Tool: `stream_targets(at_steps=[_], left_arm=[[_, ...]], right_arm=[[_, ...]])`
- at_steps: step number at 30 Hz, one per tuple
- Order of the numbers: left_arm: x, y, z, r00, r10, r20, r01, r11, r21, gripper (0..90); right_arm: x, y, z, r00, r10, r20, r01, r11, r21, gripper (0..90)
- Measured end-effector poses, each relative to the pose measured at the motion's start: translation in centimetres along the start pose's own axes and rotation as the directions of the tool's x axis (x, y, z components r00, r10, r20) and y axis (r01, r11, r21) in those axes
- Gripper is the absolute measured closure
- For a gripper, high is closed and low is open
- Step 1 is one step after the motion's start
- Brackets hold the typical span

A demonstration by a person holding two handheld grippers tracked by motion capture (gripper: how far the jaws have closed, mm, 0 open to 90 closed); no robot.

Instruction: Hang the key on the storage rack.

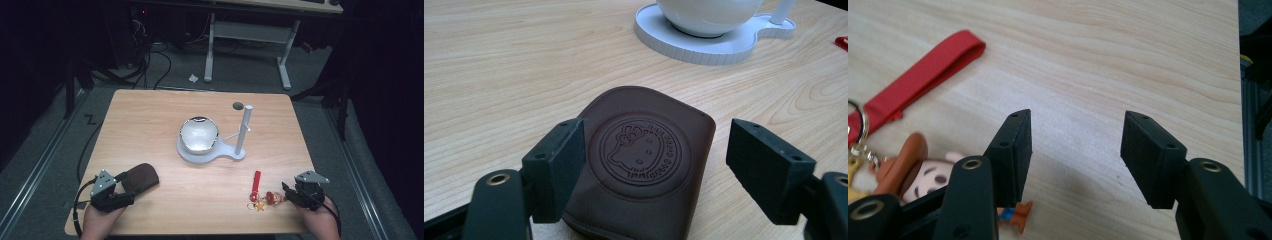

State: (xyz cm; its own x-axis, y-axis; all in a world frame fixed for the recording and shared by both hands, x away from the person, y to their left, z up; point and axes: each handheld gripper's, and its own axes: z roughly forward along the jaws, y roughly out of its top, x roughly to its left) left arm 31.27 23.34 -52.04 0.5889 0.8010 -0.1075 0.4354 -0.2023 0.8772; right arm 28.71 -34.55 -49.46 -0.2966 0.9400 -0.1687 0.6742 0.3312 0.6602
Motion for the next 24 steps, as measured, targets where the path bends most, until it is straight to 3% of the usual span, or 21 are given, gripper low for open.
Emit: stream_targets(at_steps=[8, 15, 19, 24], left_arm=[[0.1, 0.0, -0.1, 1.0, -0.002, -0.003, 0.002, 1.0, -0.003, 24.2], [0.2, -0.1, -0.2, 1.0, -0.005, -0.005, 0.005, 1.0, -0.004, 24.2], [0.2, -0.1, -0.1, 1.0, -0.005, -0.006, 0.005, 1.0, -0.001, 24.3], [0.2, -0.1, -0.1, 0.9999, -0.007, -0.007, 0.007, 1.0, 0.0, 24.2]], right_arm=[[0.4, 0.2, -1.0, 0.9973, -0.062, -0.04, 0.065, 0.995, 0.074, 45.0], [0.6, 0.0, -1.8, 0.9943, -0.074, -0.078, 0.082, 0.99, 0.115, 44.3], [1.1, 0.1, -2.2, 0.9863, -0.131, -0.1, 0.145, 0.978, 0.148, 43.7], [1.5, 0.1, -2.5, 0.9797, -0.158, -0.123, 0.179, 0.968, 0.178, 43.3]])
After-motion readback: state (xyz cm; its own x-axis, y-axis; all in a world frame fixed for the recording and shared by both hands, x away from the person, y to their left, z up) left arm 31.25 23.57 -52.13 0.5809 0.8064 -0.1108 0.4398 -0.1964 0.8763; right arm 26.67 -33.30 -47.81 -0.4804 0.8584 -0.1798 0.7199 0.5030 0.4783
